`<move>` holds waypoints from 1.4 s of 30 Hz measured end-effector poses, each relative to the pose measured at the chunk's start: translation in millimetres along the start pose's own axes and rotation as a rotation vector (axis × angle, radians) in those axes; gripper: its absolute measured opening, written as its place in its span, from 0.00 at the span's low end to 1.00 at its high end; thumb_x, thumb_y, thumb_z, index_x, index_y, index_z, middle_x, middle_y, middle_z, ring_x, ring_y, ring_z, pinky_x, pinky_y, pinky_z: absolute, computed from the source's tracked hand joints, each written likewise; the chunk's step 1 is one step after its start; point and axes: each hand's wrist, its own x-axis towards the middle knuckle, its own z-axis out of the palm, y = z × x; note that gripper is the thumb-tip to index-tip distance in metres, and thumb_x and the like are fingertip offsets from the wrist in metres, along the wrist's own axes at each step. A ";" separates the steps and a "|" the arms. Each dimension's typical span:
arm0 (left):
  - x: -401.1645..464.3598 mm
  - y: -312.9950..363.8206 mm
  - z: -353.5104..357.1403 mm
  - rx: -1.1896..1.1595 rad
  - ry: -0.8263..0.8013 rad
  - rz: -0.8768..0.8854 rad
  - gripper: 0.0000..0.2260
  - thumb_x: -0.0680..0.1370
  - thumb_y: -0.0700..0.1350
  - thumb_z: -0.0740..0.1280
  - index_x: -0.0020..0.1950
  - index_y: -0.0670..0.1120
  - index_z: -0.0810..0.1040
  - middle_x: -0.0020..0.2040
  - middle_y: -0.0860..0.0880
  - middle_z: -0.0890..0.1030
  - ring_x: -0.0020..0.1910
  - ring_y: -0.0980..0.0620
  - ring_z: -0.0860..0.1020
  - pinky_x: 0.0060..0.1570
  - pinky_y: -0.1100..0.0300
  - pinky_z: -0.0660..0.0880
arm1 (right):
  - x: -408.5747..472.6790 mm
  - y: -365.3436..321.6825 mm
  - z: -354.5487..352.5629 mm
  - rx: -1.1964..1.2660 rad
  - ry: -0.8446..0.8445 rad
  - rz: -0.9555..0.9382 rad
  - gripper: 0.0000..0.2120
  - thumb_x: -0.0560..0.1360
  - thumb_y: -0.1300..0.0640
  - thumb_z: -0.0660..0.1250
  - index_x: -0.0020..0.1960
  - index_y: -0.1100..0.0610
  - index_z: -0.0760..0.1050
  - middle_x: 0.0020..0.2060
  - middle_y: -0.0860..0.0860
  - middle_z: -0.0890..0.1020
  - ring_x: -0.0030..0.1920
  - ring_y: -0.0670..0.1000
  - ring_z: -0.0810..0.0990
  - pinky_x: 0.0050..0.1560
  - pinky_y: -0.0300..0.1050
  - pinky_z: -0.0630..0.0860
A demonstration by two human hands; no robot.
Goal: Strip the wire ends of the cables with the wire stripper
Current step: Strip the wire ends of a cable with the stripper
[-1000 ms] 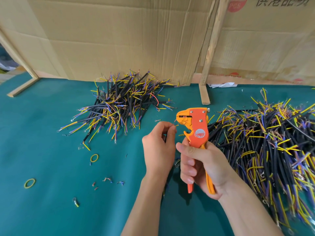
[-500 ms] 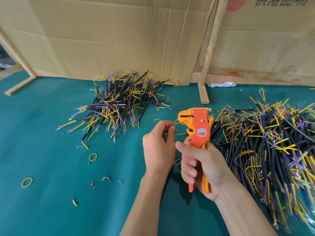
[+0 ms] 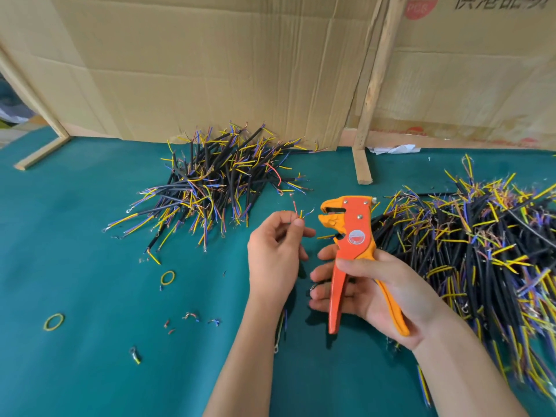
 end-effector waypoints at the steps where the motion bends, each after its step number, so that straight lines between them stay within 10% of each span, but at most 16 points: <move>1: 0.3 -0.5 -1.0 -0.009 -0.003 0.002 0.05 0.81 0.40 0.66 0.45 0.44 0.78 0.38 0.50 0.85 0.25 0.53 0.72 0.30 0.66 0.70 | -0.2 0.0 0.2 -0.006 -0.003 0.014 0.20 0.66 0.61 0.77 0.56 0.65 0.81 0.48 0.71 0.81 0.43 0.69 0.84 0.49 0.63 0.82; 9: 1.3 -4.9 1.6 0.088 -0.041 0.046 0.09 0.81 0.40 0.66 0.42 0.48 0.78 0.36 0.50 0.83 0.27 0.53 0.70 0.33 0.58 0.69 | -2.2 -1.6 -0.4 -0.047 -0.042 0.044 0.18 0.67 0.63 0.77 0.56 0.65 0.80 0.43 0.68 0.79 0.40 0.66 0.82 0.47 0.64 0.81; 20: -0.2 -2.7 3.7 0.053 -0.058 0.030 0.05 0.81 0.41 0.67 0.46 0.45 0.80 0.38 0.50 0.85 0.25 0.52 0.76 0.29 0.63 0.70 | 10.9 8.3 21.2 0.021 0.169 -0.120 0.19 0.69 0.49 0.76 0.35 0.55 0.67 0.24 0.51 0.63 0.18 0.48 0.61 0.19 0.37 0.62; 26: -3.3 -1.6 6.6 0.123 -0.262 0.008 0.08 0.78 0.36 0.68 0.54 0.45 0.84 0.47 0.51 0.87 0.43 0.58 0.84 0.48 0.61 0.80 | 8.8 -1.6 3.6 0.368 0.166 -0.295 0.06 0.74 0.55 0.69 0.42 0.57 0.75 0.34 0.53 0.73 0.32 0.52 0.75 0.35 0.46 0.79; 30: -8.4 5.8 14.6 -0.009 -0.468 -0.060 0.14 0.80 0.32 0.62 0.61 0.43 0.82 0.55 0.50 0.86 0.49 0.58 0.83 0.44 0.63 0.79 | 0.9 -8.2 -12.6 0.432 0.002 -0.365 0.20 0.65 0.55 0.81 0.51 0.59 0.77 0.43 0.55 0.79 0.41 0.54 0.80 0.49 0.50 0.81; 37: 4.3 -3.3 -22.4 0.750 0.326 0.072 0.19 0.75 0.37 0.67 0.65 0.44 0.80 0.73 0.40 0.69 0.74 0.39 0.62 0.74 0.49 0.59 | 3.6 -1.4 -0.4 0.338 -0.185 -0.246 0.37 0.67 0.59 0.79 0.72 0.63 0.69 0.71 0.66 0.74 0.52 0.59 0.83 0.54 0.53 0.81; 42: 10.2 -9.8 -33.3 0.911 0.254 -0.122 0.22 0.77 0.43 0.64 0.72 0.44 0.73 0.75 0.42 0.68 0.75 0.40 0.58 0.72 0.52 0.57 | 11.5 13.3 12.3 0.310 -0.038 -0.119 0.28 0.66 0.62 0.72 0.65 0.67 0.78 0.68 0.62 0.78 0.56 0.69 0.83 0.47 0.58 0.82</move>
